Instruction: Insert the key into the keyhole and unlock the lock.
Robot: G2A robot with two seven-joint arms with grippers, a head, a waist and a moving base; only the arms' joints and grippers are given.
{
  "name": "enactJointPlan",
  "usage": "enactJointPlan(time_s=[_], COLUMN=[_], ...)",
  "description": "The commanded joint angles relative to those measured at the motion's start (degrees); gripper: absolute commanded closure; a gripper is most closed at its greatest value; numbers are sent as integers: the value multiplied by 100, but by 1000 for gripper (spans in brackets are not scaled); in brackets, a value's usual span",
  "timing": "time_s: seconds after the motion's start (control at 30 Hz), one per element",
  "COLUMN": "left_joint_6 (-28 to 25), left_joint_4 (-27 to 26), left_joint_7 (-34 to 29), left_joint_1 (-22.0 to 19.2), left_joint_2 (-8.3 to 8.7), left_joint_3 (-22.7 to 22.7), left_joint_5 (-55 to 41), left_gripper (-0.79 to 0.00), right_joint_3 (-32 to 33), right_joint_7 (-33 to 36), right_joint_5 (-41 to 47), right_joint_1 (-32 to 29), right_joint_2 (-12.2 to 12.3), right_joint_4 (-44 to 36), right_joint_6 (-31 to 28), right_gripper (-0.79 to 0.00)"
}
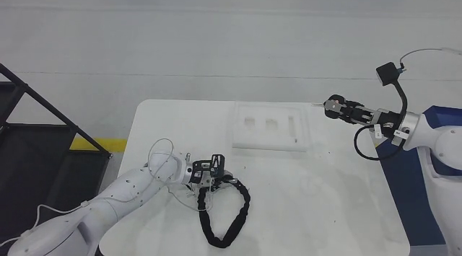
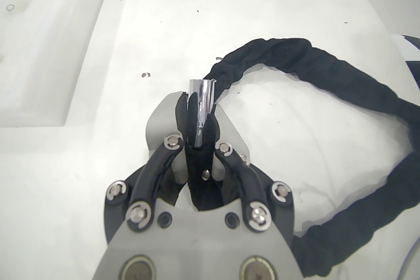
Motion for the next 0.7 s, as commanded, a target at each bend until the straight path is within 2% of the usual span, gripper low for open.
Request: enactJointPlan(time_s=[0.0, 0.3, 0.5, 0.67], left_joint_6=[-62, -609, -1074, -1074], left_joint_4=[-37, -463, -1027, -1619], left_joint_7=[146, 703, 1149, 1313], left_joint_1=[-6, 1, 31, 37], left_joint_2=[15, 190, 352, 491], left_joint_3=[-69, -455, -765, -790], left_joint_5=[-29, -133, -139, -228], left_gripper=[0, 0, 0, 0], right_joint_3=[0, 0, 0, -12], right_joint_7=[0, 0, 0, -10], right_joint_5=[0, 0, 0, -16], right_joint_1=[0, 0, 0, -15], right_joint_2=[0, 0, 0, 0], right_joint_4=[0, 0, 0, -5], right_joint_6=[0, 0, 0, 3], right_gripper=[0, 0, 0, 0])
